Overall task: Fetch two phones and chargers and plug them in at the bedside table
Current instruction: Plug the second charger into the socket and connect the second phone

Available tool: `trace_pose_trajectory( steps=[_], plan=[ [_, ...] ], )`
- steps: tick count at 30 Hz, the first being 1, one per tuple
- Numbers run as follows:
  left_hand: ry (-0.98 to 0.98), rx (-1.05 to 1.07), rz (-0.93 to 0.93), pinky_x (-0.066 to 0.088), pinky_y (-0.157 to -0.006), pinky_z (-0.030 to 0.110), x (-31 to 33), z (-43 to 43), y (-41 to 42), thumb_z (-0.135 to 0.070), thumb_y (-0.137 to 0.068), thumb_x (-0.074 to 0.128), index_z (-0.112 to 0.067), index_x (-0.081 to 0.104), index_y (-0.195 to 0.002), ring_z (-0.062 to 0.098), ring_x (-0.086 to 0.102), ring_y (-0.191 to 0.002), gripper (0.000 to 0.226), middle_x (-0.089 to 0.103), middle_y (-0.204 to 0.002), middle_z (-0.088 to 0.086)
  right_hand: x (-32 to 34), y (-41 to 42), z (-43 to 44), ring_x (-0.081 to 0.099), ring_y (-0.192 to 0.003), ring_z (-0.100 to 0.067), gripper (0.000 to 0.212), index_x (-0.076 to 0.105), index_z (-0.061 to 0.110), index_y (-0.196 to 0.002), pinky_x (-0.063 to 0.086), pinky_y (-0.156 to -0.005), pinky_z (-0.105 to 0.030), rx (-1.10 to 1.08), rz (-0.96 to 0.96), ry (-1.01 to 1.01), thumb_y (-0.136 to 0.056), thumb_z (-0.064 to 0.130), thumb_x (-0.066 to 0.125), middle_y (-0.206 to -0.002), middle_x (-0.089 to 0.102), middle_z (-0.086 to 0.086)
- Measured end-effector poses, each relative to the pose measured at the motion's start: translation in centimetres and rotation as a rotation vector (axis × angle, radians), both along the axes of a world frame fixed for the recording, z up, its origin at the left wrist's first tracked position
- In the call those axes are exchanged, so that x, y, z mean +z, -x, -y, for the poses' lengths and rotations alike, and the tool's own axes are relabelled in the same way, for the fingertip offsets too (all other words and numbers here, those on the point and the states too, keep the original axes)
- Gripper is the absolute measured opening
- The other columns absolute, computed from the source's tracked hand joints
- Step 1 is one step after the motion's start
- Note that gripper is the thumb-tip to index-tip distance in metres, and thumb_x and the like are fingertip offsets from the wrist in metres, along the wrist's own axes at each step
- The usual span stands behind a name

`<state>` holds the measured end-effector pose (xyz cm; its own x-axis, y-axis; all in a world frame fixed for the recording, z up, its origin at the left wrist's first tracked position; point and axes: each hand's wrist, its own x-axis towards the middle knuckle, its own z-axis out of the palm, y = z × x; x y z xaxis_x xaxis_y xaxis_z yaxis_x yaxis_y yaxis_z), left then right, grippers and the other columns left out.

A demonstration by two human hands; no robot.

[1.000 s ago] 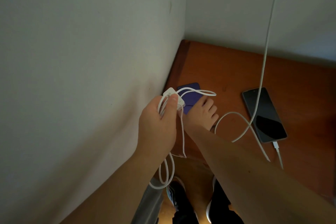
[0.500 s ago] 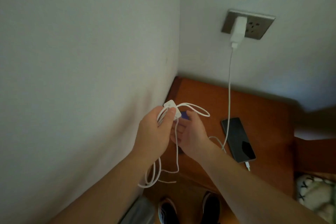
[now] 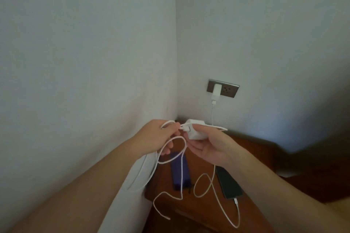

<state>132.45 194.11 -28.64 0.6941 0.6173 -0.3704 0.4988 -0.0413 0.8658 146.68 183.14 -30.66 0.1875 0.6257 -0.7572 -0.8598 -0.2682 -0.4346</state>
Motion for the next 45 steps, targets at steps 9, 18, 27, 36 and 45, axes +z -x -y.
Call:
trace_pose_trajectory(
  steps=[9, 18, 27, 36, 45],
  plan=[
    [0.093, 0.042, -0.029, 0.059, -0.054, 0.029, -0.1, 2.5, -3.5, -0.03, -0.096, 0.052, -0.014, 0.066, -0.09, 0.021, 0.072, -0.062, 0.022, 0.075, -0.076, 0.006, 3.5, -5.1, 4.0, 0.068, -0.076, -0.023, 0.046, 0.056, 0.007, -0.113, 0.051, -0.042, -0.023, 0.158, 0.317, 0.336, -0.073, 0.008, 0.079, -0.108, 0.066, -0.021],
    [0.126, 0.126, -0.166, 0.059, -0.061, 0.031, -0.4, 1.4, -4.3, -0.009, -0.092, 0.048, -0.009, 0.056, -0.094, 0.024, 0.074, -0.071, 0.008, 0.072, -0.091, 0.013, 8.0, -10.4, 7.3, 0.066, -0.071, -0.024, 0.048, 0.057, 0.009, -0.11, 0.056, -0.061, -0.033, -0.065, 0.276, -0.078, -0.066, 0.014, 0.075, -0.088, 0.064, -0.012],
    [-0.047, 0.08, -0.235, 0.053, -0.068, 0.035, -5.0, 0.4, -6.9, -0.012, -0.089, 0.055, -0.017, 0.047, -0.104, 0.026, 0.068, -0.081, 0.019, 0.064, -0.097, 0.014, 7.0, -12.5, 5.1, 0.072, -0.061, -0.019, 0.033, 0.053, 0.006, -0.118, 0.053, -0.044, -0.023, -0.242, 0.312, -0.005, -0.089, 0.02, 0.061, -0.093, 0.069, -0.018],
    [-0.053, 0.086, -0.249, 0.05, -0.075, 0.036, -9.6, -2.3, -8.2, -0.001, -0.085, 0.049, -0.017, 0.031, -0.14, 0.034, 0.063, -0.094, 0.06, 0.059, -0.112, 0.019, 3.4, -11.8, 2.0, 0.057, -0.059, -0.015, 0.035, 0.05, 0.005, -0.12, 0.049, -0.044, -0.025, -0.276, 0.339, 0.002, -0.088, 0.016, 0.059, -0.097, 0.064, -0.017],
    [-0.066, 0.172, -0.132, 0.047, -0.08, 0.026, -10.8, -3.3, -12.1, -0.015, -0.09, 0.057, -0.021, 0.04, -0.137, 0.018, 0.058, -0.106, 0.05, 0.052, -0.136, 0.01, 0.2, -14.2, -1.4, 0.051, -0.066, -0.022, 0.041, 0.056, 0.006, -0.108, 0.039, -0.059, -0.031, -0.27, 0.188, -0.032, -0.096, 0.036, 0.032, -0.093, 0.06, -0.022]
  ],
)
